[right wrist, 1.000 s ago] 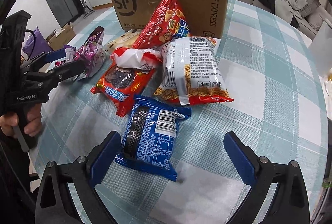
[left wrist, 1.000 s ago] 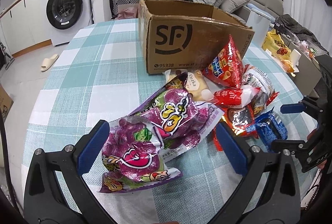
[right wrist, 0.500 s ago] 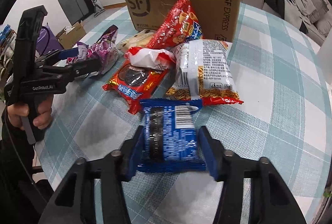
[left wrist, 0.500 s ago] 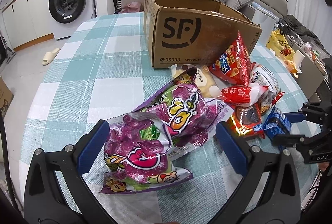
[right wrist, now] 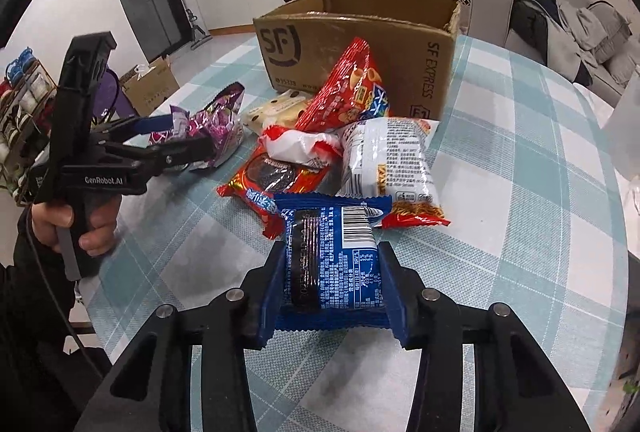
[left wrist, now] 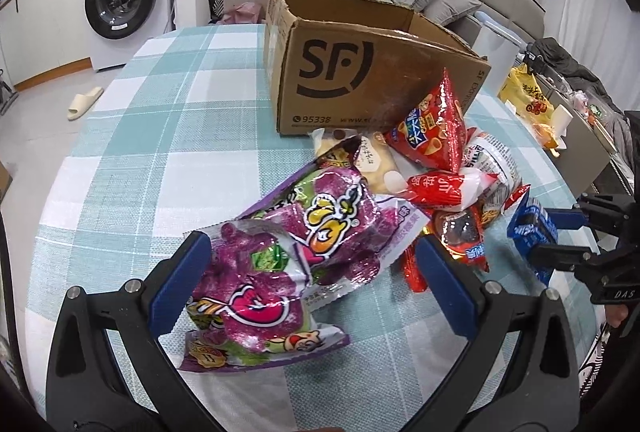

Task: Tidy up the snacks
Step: 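Lift the blue pack with the right gripper while the left gripper grasps the purple grape bag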

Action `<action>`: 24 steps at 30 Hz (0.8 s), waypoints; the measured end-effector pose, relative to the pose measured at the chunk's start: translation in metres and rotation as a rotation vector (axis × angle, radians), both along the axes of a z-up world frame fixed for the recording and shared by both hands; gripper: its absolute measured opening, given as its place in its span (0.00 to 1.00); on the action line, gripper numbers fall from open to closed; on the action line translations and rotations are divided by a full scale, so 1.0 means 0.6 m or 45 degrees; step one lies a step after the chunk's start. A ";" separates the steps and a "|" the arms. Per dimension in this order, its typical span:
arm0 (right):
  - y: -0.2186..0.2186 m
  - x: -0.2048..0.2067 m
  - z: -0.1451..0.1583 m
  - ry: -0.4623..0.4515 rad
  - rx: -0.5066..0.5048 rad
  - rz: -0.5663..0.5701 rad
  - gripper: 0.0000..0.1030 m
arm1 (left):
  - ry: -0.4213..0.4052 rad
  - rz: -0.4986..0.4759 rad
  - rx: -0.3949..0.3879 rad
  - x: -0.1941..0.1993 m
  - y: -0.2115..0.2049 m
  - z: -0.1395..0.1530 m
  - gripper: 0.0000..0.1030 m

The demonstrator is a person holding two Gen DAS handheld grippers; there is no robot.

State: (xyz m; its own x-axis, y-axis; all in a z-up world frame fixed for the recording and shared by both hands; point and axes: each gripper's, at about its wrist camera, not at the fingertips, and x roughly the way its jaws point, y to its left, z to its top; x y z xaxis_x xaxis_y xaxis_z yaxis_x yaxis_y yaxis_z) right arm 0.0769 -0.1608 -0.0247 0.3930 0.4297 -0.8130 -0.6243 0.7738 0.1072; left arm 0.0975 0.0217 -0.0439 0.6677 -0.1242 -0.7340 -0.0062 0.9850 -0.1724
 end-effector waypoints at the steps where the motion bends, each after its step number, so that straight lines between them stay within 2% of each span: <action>1: -0.002 0.001 0.003 -0.003 0.004 -0.007 0.44 | -0.002 -0.001 -0.013 0.000 -0.001 0.001 0.99; 4: -0.008 0.002 0.008 -0.006 0.020 -0.018 0.44 | -0.019 -0.008 -0.052 -0.002 -0.003 0.008 0.99; 7: -0.011 0.002 0.011 -0.006 0.026 -0.024 0.44 | -0.038 -0.025 -0.050 -0.003 -0.012 0.014 0.99; 16: -0.011 0.005 0.011 -0.002 0.027 -0.029 0.44 | -0.002 0.000 0.186 0.019 -0.038 -0.001 0.99; 20: -0.011 0.007 0.008 0.005 0.027 -0.028 0.44 | 0.033 0.031 0.207 0.029 -0.028 -0.014 0.98; 22: -0.011 0.008 0.007 0.006 0.026 -0.027 0.44 | 0.026 0.029 0.208 0.030 -0.024 -0.016 0.89; 24: -0.011 0.008 0.005 0.009 0.027 -0.027 0.44 | 0.009 0.020 0.198 0.027 -0.020 -0.014 0.75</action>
